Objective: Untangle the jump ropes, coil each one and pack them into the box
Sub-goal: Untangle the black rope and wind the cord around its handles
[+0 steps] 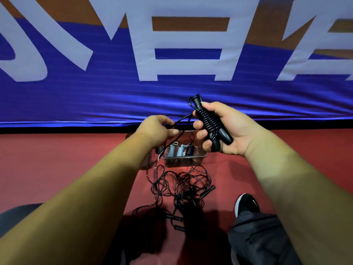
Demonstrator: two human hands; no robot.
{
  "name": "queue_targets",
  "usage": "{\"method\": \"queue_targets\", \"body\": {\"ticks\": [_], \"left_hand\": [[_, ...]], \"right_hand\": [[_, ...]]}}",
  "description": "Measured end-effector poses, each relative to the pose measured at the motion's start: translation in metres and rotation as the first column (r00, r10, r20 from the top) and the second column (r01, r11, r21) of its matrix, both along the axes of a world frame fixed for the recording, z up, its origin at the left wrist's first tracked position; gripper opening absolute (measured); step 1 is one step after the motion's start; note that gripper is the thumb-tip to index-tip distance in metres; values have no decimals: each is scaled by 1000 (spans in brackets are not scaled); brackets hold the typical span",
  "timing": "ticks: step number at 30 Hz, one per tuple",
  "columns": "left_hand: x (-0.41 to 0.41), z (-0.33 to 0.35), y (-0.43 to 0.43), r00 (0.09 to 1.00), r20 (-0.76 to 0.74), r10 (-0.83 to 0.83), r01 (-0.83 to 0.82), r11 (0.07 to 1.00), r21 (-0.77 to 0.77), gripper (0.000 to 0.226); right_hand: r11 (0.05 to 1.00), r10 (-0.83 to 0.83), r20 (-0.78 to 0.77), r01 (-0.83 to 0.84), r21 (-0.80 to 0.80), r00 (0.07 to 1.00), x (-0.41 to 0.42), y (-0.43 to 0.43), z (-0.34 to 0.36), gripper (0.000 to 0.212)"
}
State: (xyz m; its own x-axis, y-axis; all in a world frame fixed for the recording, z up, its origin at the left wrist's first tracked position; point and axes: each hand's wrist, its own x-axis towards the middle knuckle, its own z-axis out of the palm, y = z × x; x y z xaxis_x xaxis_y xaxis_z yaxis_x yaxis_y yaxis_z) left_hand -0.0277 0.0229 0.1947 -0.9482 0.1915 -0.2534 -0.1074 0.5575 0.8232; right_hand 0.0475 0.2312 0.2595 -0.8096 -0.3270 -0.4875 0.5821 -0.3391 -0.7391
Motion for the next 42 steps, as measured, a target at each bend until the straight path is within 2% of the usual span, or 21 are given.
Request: {"method": "queue_targets", "body": {"ticks": [3,6,8,10,13,16,17,19,20,21,24,25,30,33,38,40,42], "left_hand": [[0,-1,-8,998,-3,-61,59,974,-219,13],[1,1,-16,997,-16,-82,66,894,-443,9],[1,3,-20,996,6,-85,75,834,-546,23],[2,3,-21,994,44,-100,106,801,-589,35],[6,5,-14,978,88,-187,204,803,-559,43],[7,9,-8,988,39,-147,148,871,-468,76],[7,12,-7,990,-2,-144,133,913,-385,91],[8,14,-5,964,-85,-253,239,960,-144,113],[9,16,-4,937,-123,-326,323,945,-43,108],[12,21,-3,908,-151,-390,397,918,16,94],[23,40,-3,867,-185,-464,482,873,72,33],[26,45,-3,859,-173,-483,502,861,88,24],[24,48,-3,869,-79,-488,493,865,92,22],[20,50,-1,836,-133,-532,522,846,-109,29],[24,55,6,744,-232,-626,523,763,-380,22],[25,55,9,704,-216,-676,522,700,-487,23],[26,56,12,717,-197,-668,491,685,-538,25]], "right_hand": [[988,-150,0,150,-24,989,-4,3,-3,26],[948,-312,1,311,-69,950,-9,7,-4,25],[933,-354,-2,353,-68,935,-10,7,-4,25],[947,-316,0,315,-57,949,-10,6,-5,25],[990,-143,-8,143,-10,990,-7,1,-3,26],[997,63,8,-63,32,998,-2,-7,4,26],[990,131,15,-131,48,991,0,-9,5,27],[962,257,37,-259,84,966,4,-12,7,29],[943,313,52,-316,99,948,5,-13,7,30],[924,361,67,-367,108,930,7,-13,6,30],[885,441,111,-452,113,891,8,-11,5,32],[875,457,121,-470,120,881,8,-10,5,32],[754,564,209,-602,264,799,10,-2,4,36],[611,575,285,-634,474,767,11,-3,0,40],[494,455,298,-516,700,839,10,-8,-18,32],[444,381,237,-402,801,894,8,-7,-28,26],[428,288,147,-264,864,946,4,-6,-36,21]]}}
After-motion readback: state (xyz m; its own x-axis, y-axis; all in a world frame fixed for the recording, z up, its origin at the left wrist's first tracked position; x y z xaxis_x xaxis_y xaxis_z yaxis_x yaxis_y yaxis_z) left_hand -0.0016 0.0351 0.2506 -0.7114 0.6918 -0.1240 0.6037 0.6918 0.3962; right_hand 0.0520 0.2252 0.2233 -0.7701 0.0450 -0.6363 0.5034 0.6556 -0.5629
